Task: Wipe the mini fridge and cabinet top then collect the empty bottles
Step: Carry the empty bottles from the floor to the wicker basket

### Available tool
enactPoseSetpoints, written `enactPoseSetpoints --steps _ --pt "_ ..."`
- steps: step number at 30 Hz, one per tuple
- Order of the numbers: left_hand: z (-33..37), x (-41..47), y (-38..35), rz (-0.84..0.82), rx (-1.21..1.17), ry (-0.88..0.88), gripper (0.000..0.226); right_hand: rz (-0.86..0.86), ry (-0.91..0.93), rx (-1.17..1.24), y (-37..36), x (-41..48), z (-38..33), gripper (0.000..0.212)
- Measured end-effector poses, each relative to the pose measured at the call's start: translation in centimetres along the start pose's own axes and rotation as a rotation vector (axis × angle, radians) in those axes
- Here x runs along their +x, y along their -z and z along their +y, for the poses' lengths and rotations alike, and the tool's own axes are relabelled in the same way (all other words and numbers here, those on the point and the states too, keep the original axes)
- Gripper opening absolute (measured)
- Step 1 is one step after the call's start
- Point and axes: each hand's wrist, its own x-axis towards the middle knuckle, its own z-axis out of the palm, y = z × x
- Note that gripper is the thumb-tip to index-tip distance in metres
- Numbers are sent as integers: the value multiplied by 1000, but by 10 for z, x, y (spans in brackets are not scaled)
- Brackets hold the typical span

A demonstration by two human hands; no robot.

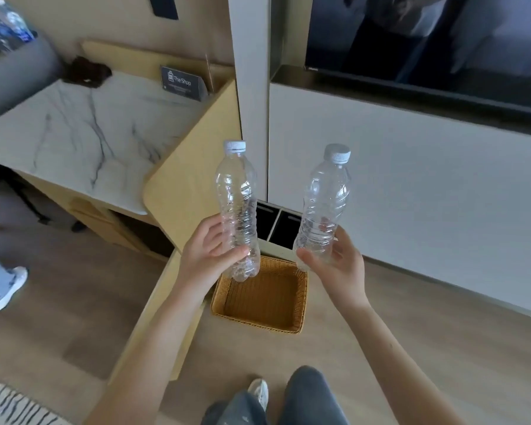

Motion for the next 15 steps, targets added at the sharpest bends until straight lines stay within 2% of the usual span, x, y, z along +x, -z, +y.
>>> enactPoseSetpoints --steps 8,15 --pt "-35 42 -22 116 -1 106 63 -122 -89 2 -2 70 42 48" --pt "-55 55 -33 137 -8 174 61 -192 -141 28 -10 104 61 53"
